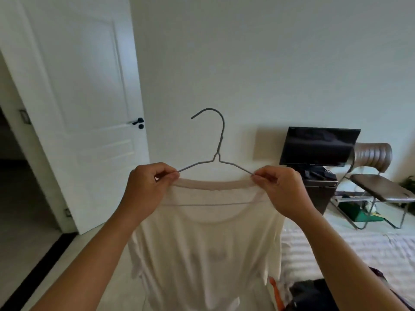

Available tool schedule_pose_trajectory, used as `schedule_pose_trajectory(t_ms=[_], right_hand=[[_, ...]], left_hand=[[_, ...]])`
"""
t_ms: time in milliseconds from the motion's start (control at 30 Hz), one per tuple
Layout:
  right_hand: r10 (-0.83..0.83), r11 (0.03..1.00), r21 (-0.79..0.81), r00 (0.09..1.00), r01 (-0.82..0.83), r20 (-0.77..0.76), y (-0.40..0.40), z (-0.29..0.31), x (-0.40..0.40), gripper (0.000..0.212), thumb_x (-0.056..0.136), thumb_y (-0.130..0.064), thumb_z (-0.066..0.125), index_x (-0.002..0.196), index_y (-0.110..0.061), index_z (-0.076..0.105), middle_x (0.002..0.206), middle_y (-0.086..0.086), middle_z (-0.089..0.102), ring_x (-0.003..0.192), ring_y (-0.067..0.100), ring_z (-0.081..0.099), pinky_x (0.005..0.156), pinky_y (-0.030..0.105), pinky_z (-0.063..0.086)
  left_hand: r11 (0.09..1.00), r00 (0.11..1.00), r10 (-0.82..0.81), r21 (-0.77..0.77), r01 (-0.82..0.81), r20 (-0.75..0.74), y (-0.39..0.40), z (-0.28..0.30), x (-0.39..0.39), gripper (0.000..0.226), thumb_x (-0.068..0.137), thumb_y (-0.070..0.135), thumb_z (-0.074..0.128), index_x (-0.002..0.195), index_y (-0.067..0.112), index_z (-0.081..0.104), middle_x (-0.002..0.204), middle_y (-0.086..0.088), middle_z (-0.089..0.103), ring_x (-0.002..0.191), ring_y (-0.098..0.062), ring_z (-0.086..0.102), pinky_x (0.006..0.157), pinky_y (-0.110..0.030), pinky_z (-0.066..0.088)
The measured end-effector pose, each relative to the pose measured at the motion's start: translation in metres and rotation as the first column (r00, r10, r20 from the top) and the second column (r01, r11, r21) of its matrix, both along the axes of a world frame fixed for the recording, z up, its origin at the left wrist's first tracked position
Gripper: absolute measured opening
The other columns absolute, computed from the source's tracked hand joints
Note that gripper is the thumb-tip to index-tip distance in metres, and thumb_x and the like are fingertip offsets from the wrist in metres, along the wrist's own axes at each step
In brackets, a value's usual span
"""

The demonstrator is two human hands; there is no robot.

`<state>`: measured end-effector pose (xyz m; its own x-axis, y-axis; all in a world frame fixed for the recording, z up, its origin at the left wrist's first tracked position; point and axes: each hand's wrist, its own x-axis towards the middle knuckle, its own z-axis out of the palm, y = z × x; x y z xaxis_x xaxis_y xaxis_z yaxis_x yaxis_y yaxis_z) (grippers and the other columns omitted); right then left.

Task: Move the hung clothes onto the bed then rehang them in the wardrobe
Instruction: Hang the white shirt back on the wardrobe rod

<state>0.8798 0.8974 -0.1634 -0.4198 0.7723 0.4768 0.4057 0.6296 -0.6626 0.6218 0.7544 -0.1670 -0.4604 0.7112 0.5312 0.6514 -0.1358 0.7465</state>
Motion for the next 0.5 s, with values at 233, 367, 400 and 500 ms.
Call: schedule_pose_trajectory(t_ms=[233, 367, 400, 500], right_hand=[[0.245, 0.969, -0.017, 0.968, -0.247, -0.056, -0.044, 0.004, -0.122, 0.009, 0.090, -0.014, 0.070, 0.086, -0.018, 0.077, 0.074, -0.014, 0.071, 0.074, -0.005, 0.063, 0.068, 0.006, 0.043], [0.389, 0.920, -0.024, 0.920, -0.390, -0.044, -0.072, 0.005, -0.187, 0.011, 0.090, -0.013, 0.069, 0.084, -0.018, 0.077, 0.071, -0.013, 0.070, 0.071, -0.002, 0.063, 0.065, 0.007, 0.042], [0.423, 0.905, -0.021, 0.905, -0.424, -0.039, -0.078, 0.006, -0.203, 0.011, 0.090, -0.014, 0.069, 0.084, -0.019, 0.077, 0.070, -0.014, 0.070, 0.071, -0.001, 0.063, 0.065, 0.008, 0.042], [0.520, 0.853, -0.021, 0.853, -0.521, -0.035, -0.097, 0.008, -0.251, 0.011, 0.089, -0.014, 0.070, 0.082, -0.019, 0.076, 0.069, -0.016, 0.069, 0.071, -0.002, 0.063, 0.065, 0.007, 0.041]], left_hand=[[0.970, 0.970, 0.242, -0.006, -0.242, -0.023, -0.098, 0.008, -0.078, 0.010, 0.087, 0.013, 0.071, 0.081, 0.019, 0.077, 0.075, 0.020, 0.070, 0.075, 0.001, 0.064, 0.067, -0.009, 0.045], [0.922, 0.921, 0.387, -0.002, -0.388, -0.042, -0.154, 0.009, -0.110, 0.009, 0.088, 0.016, 0.070, 0.084, 0.022, 0.076, 0.074, 0.014, 0.070, 0.078, 0.003, 0.063, 0.062, -0.007, 0.043], [0.910, 0.909, 0.414, -0.013, -0.415, -0.050, -0.168, 0.009, -0.117, 0.009, 0.089, 0.017, 0.069, 0.085, 0.024, 0.075, 0.074, 0.014, 0.070, 0.080, 0.005, 0.062, 0.063, -0.008, 0.043], [0.867, 0.867, 0.496, -0.030, -0.497, -0.054, -0.206, 0.010, -0.136, 0.013, 0.089, 0.018, 0.068, 0.085, 0.030, 0.072, 0.076, 0.015, 0.069, 0.083, 0.006, 0.060, 0.066, -0.019, 0.045]])
